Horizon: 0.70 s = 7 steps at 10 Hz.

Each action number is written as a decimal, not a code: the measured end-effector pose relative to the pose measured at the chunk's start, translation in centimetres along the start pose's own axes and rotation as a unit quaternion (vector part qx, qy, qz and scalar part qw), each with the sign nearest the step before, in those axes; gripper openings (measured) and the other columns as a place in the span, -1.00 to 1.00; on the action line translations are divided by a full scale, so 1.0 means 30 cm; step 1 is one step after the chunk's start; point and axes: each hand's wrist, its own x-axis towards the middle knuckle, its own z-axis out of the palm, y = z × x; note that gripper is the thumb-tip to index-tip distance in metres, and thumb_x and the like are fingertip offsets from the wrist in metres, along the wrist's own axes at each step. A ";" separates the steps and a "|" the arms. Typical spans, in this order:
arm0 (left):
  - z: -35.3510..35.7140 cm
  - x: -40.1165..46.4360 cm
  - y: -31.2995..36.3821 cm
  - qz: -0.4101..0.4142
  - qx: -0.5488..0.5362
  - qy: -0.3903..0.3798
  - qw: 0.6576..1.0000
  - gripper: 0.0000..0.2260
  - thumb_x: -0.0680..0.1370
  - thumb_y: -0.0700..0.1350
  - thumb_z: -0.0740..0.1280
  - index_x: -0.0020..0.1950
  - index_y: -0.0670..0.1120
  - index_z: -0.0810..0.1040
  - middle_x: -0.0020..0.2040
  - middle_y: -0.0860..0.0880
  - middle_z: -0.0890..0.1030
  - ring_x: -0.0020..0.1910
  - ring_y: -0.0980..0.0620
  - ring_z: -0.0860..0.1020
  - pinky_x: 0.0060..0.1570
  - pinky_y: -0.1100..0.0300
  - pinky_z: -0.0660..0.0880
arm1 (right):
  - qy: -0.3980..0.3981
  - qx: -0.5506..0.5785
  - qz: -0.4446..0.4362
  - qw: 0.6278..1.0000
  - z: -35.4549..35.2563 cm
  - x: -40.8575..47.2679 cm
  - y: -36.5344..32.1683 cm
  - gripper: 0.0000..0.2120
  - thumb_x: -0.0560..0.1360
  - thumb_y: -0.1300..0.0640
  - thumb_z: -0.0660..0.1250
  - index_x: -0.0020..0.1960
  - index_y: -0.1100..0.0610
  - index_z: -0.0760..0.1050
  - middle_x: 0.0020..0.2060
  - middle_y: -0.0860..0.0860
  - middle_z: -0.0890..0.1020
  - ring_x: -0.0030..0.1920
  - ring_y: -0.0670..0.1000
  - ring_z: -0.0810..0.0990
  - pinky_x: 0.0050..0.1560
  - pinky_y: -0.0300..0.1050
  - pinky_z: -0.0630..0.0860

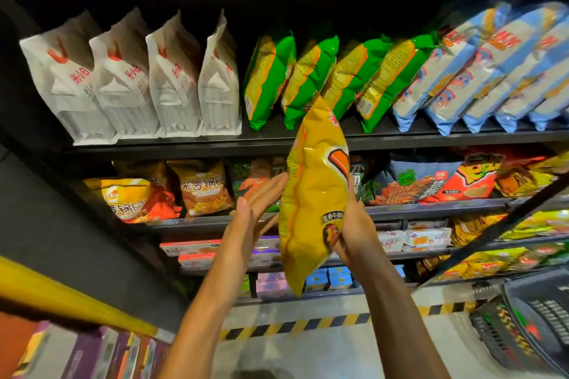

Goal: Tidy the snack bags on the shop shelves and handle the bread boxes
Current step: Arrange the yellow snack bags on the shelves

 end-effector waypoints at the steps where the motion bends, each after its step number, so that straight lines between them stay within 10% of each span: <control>1: 0.000 -0.043 -0.033 -0.025 -0.002 0.022 0.999 -0.34 0.52 0.53 0.14 0.51 0.23 0.42 0.49 0.21 0.45 0.52 0.12 0.37 0.53 -0.14 0.28 | -0.041 0.009 -0.002 0.999 -0.028 -0.029 -0.022 -0.57 0.70 -0.18 0.06 0.29 0.01 0.58 0.02 0.00 0.77 0.07 0.03 0.74 0.17 0.07 0.66; 3: 0.117 -0.082 0.133 0.030 0.075 -0.025 0.996 -0.17 0.25 0.55 0.17 0.32 0.04 0.52 0.19 0.04 0.62 0.35 0.02 0.54 0.23 0.24 0.50 | -0.069 -0.042 -0.040 0.996 -0.083 -0.060 -0.026 -0.26 0.47 -0.55 0.18 0.46 -0.13 0.49 0.30 -0.11 0.66 0.34 -0.02 0.61 0.44 0.17 0.48; 4: 0.162 -0.093 0.116 0.051 0.137 0.007 0.989 -0.44 0.57 0.28 0.35 0.53 0.14 0.38 0.45 0.13 0.46 0.52 0.13 0.37 0.37 0.14 0.46 | -0.061 -0.086 -0.101 0.989 -0.108 -0.073 -0.022 -0.63 0.60 -0.35 0.18 0.30 -0.25 0.50 0.13 -0.47 0.62 0.20 -0.41 0.55 0.29 -0.34 0.48; 5: 0.165 -0.129 0.051 0.073 0.147 0.012 0.986 -0.24 0.48 0.25 0.49 0.61 0.22 0.24 0.54 0.18 0.39 0.52 0.12 0.38 0.42 -0.10 0.44 | -0.060 -0.085 -0.139 0.985 -0.117 -0.108 -0.040 -0.46 0.53 -0.26 0.22 0.48 -0.20 0.34 0.33 -0.43 0.50 0.35 -0.39 0.44 0.37 -0.36 0.37; 6: 0.211 -0.106 0.044 0.111 0.096 0.052 0.988 -0.36 0.56 0.00 0.48 0.57 0.18 0.27 0.43 0.23 0.52 0.43 0.19 0.48 0.32 0.17 0.51 | -0.096 -0.106 -0.148 0.979 -0.133 -0.149 -0.063 -0.69 0.56 -0.07 0.29 0.21 -0.34 0.29 -0.11 -0.70 0.49 0.02 -0.64 0.44 0.06 -0.61 0.38; 7: 0.237 -0.100 0.025 0.093 0.047 0.117 0.988 -0.53 0.61 -0.09 0.34 0.47 0.20 0.30 0.19 0.43 0.60 0.25 0.34 0.56 0.05 0.39 0.55 | -0.149 -0.110 -0.153 0.971 -0.171 -0.185 -0.083 -0.83 0.64 -0.06 0.18 0.18 -0.32 0.35 -0.09 -0.60 0.58 0.03 -0.58 0.51 0.02 -0.58 0.43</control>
